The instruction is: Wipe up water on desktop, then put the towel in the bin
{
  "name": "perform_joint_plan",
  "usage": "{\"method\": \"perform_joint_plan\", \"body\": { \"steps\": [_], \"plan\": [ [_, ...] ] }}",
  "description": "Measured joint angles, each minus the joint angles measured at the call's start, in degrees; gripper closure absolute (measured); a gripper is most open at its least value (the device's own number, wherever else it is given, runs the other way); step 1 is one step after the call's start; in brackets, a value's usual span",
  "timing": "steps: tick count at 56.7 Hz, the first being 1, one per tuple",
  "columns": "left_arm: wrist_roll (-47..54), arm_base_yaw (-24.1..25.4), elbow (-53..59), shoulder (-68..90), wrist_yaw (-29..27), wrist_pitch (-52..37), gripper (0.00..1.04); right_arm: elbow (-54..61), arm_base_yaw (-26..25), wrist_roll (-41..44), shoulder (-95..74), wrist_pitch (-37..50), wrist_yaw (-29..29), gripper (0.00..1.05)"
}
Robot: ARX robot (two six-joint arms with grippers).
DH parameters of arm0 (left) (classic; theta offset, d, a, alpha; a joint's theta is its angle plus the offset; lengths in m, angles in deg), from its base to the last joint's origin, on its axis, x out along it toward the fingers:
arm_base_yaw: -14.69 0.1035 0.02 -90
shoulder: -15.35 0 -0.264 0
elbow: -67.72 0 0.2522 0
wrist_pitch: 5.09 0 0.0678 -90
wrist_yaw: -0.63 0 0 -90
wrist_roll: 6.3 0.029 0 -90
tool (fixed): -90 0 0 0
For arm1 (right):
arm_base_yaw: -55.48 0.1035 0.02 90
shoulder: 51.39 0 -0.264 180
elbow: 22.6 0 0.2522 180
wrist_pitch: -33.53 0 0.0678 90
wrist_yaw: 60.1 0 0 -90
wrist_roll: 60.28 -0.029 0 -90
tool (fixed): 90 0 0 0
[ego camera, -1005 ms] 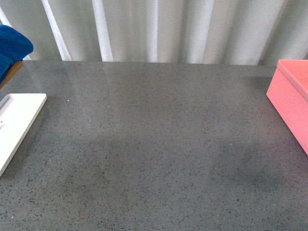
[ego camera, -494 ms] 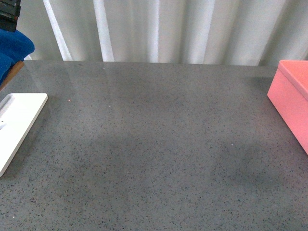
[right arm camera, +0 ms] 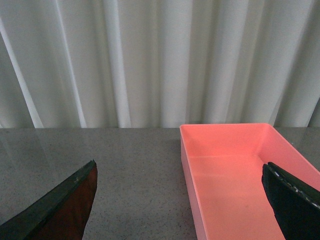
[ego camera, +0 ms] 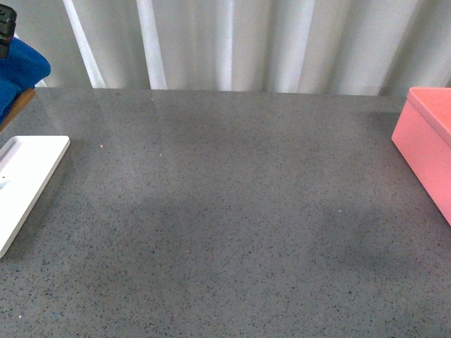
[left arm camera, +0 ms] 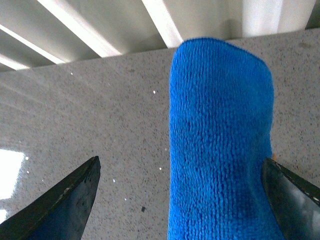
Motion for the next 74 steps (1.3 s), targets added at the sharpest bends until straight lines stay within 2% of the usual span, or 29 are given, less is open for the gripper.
{"method": "perform_joint_plan", "body": {
  "steps": [7,17,45,48,58,66,71,74],
  "plan": [
    [-1.8,0.1,0.8,0.0,3.4,3.1,0.07,0.0,0.0,0.0,0.0,0.0,0.0,0.07],
    [-3.7,-0.7,1.4,0.0,3.7,4.0,0.07,0.0,0.0,0.0,0.0,0.0,0.0,0.07],
    [-2.4,-2.6,3.9,2.0,-1.0,-0.6,0.08,0.0,0.0,0.0,0.0,0.0,0.0,0.07],
    [-2.2,-2.6,4.2,2.1,-1.4,-0.8,0.20,0.0,0.0,0.0,0.0,0.0,0.0,0.07],
    [-1.5,-2.7,4.4,2.1,-2.1,-1.5,0.50,0.0,0.0,0.0,0.0,0.0,0.0,0.07],
    [-0.8,-2.7,4.4,2.1,-2.3,-1.8,0.84,0.0,0.0,0.0,0.0,0.0,0.0,0.07],
    [-0.6,-2.7,4.4,2.1,-2.3,-2.0,0.96,0.0,0.0,0.0,0.0,0.0,0.0,0.07],
    [-0.6,-2.8,4.4,2.1,-2.4,-2.1,1.00,0.0,0.0,0.0,0.0,0.0,0.0,0.07]
  ]
}}
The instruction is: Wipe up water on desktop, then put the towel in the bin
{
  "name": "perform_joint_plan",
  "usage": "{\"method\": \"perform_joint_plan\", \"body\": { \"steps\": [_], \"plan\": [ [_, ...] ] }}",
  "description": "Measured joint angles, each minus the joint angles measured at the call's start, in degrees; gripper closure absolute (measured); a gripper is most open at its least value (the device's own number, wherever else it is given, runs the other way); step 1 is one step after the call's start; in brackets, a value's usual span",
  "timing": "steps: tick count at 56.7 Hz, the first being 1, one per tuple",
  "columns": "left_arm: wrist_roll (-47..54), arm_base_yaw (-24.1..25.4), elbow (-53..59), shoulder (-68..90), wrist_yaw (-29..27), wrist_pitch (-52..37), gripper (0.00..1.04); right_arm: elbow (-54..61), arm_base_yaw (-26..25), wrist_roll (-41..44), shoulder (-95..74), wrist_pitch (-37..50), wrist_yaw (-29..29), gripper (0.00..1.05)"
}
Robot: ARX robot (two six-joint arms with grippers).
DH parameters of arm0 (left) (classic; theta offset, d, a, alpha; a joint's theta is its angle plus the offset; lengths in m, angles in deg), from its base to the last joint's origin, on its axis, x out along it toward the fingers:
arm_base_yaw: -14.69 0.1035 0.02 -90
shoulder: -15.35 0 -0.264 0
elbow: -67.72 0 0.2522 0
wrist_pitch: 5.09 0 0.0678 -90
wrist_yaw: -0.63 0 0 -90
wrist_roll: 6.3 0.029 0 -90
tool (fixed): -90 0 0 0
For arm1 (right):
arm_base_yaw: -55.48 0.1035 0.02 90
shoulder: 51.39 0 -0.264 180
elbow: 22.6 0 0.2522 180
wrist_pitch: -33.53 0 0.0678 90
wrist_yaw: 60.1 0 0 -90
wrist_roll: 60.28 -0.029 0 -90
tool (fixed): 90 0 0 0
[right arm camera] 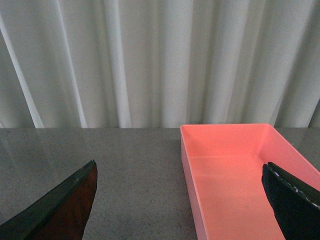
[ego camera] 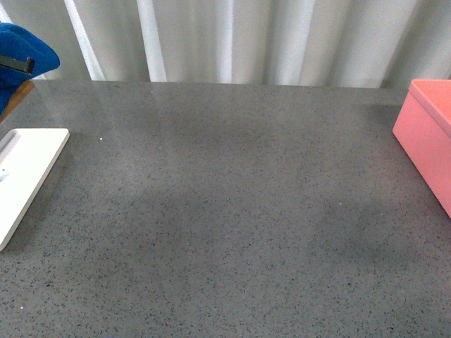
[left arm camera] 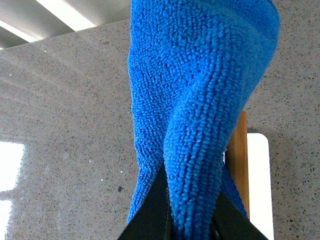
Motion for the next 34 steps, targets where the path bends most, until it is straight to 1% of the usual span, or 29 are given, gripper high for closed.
{"method": "perform_joint_plan", "body": {
  "steps": [18,23,34],
  "plan": [
    [-0.1,-0.2,0.0,-1.4,-0.2,-1.7,1.00,0.0,0.0,0.0,0.0,0.0,0.0,0.07],
    [-0.3,0.0,-0.2,-2.5,-1.0,-3.2,1.00,0.0,0.0,0.0,0.0,0.0,0.0,0.07],
    [-2.3,0.0,-0.2,-6.6,-1.0,-7.5,1.00,0.0,0.0,0.0,0.0,0.0,0.0,0.07]
  ]
}}
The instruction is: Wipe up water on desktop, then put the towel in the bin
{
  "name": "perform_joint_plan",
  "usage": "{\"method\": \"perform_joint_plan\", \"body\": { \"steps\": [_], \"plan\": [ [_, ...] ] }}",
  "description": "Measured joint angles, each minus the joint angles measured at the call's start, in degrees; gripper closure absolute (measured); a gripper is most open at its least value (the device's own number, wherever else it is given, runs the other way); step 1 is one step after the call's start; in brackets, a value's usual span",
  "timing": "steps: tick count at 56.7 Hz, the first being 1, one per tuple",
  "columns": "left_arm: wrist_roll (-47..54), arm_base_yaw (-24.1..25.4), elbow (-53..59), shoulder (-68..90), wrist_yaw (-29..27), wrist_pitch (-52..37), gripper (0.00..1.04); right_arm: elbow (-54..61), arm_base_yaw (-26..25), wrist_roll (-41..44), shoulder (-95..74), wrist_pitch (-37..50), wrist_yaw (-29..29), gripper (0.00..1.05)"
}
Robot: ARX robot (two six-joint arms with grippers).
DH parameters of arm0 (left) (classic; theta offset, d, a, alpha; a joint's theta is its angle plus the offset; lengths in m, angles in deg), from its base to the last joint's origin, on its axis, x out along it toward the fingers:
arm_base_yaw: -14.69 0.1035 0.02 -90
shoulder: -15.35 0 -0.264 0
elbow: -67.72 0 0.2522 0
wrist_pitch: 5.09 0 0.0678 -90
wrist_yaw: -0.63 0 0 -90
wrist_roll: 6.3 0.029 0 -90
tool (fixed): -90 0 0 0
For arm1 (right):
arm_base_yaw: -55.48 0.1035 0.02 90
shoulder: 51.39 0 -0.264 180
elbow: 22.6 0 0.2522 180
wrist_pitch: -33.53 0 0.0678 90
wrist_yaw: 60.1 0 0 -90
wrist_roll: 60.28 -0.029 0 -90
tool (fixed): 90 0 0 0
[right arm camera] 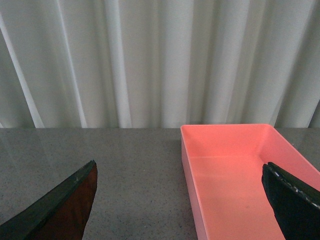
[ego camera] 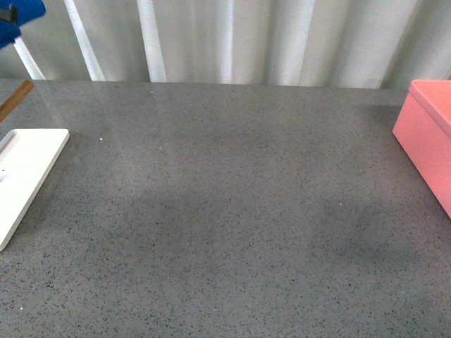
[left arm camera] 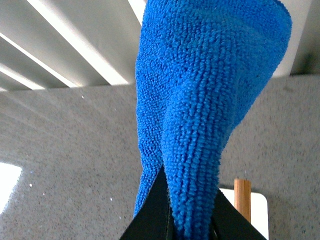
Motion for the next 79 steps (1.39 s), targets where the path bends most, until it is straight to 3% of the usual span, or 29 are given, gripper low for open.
{"method": "perform_joint_plan", "body": {
  "steps": [10,22,28,37,47,58,79],
  "plan": [
    [-3.4,-0.9,0.9,-6.9,1.7,-2.9,1.00,0.0,0.0,0.0,0.0,0.0,0.0,0.07],
    [-12.4,-5.0,4.5,-17.1,9.0,-5.0,1.00,0.0,0.0,0.0,0.0,0.0,0.0,0.07],
    [-19.1,-10.3,8.2,-22.9,14.9,-5.8,1.00,0.0,0.0,0.0,0.0,0.0,0.0,0.07],
    [-24.2,-16.2,11.8,-25.2,16.8,-8.2,1.00,0.0,0.0,0.0,0.0,0.0,0.0,0.07],
    [-24.2,-24.6,16.3,-22.2,17.9,-16.9,1.00,0.0,0.0,0.0,0.0,0.0,0.0,0.07],
    [-24.4,-27.6,18.1,-15.5,19.8,-23.0,1.00,0.0,0.0,0.0,0.0,0.0,0.0,0.07],
    [-34.4,-31.6,21.4,-7.0,36.0,-35.0,1.00,0.0,0.0,0.0,0.0,0.0,0.0,0.07]
  ]
}}
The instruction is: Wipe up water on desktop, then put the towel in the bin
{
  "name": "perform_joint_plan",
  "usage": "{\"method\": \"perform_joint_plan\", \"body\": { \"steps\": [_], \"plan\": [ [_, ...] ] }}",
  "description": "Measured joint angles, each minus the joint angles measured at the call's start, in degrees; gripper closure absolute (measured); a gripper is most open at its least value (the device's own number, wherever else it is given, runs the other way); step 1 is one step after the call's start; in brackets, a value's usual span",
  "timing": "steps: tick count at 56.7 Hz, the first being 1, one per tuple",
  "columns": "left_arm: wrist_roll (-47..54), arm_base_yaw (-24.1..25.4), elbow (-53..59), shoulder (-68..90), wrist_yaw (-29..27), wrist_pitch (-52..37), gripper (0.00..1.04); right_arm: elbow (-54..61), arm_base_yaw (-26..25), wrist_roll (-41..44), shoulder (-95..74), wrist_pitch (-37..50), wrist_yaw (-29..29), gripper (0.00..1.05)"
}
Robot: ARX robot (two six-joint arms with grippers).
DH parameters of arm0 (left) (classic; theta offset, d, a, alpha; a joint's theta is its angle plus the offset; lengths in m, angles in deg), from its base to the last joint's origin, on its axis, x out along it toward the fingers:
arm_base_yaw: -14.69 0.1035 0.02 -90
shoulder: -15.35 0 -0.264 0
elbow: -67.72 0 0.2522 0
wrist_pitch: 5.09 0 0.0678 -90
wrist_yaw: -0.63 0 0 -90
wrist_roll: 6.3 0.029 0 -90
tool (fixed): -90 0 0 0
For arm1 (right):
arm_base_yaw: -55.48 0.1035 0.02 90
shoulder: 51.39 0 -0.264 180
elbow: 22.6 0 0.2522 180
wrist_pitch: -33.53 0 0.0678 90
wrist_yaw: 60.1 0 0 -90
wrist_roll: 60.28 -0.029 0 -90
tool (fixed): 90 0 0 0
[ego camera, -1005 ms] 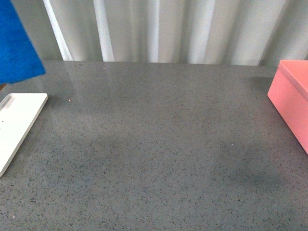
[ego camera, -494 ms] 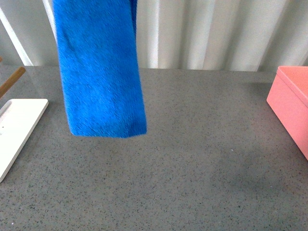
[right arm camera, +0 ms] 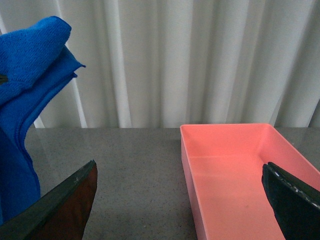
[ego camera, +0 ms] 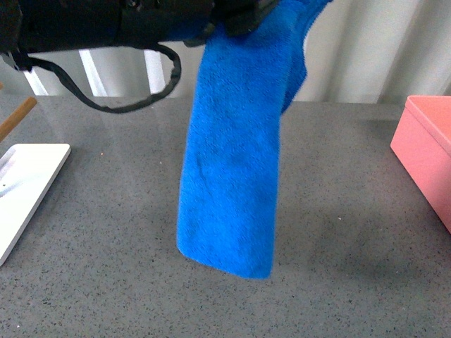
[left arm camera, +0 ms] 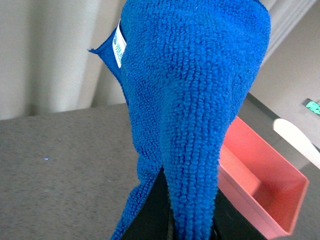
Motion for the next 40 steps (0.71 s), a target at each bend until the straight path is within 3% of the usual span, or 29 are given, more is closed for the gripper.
{"method": "perform_joint_plan", "body": {
  "steps": [17,32,36,40],
  "plan": [
    [-5.4,-2.0,0.9,0.6,4.2,-5.0,1.00,0.0,0.0,0.0,0.0,0.0,0.0,0.07],
    [-7.0,-3.9,-0.4,2.9,2.4,-5.4,1.00,0.0,0.0,0.0,0.0,0.0,0.0,0.07],
    [-7.1,-4.2,-1.1,3.4,1.5,-5.2,1.00,-2.5,-0.7,-0.2,-3.1,-7.0,-5.4,0.07],
    [-7.2,-4.4,-1.5,3.5,1.2,-5.1,1.00,-4.9,-1.2,0.5,-7.7,-8.5,-8.0,0.07]
  ]
}}
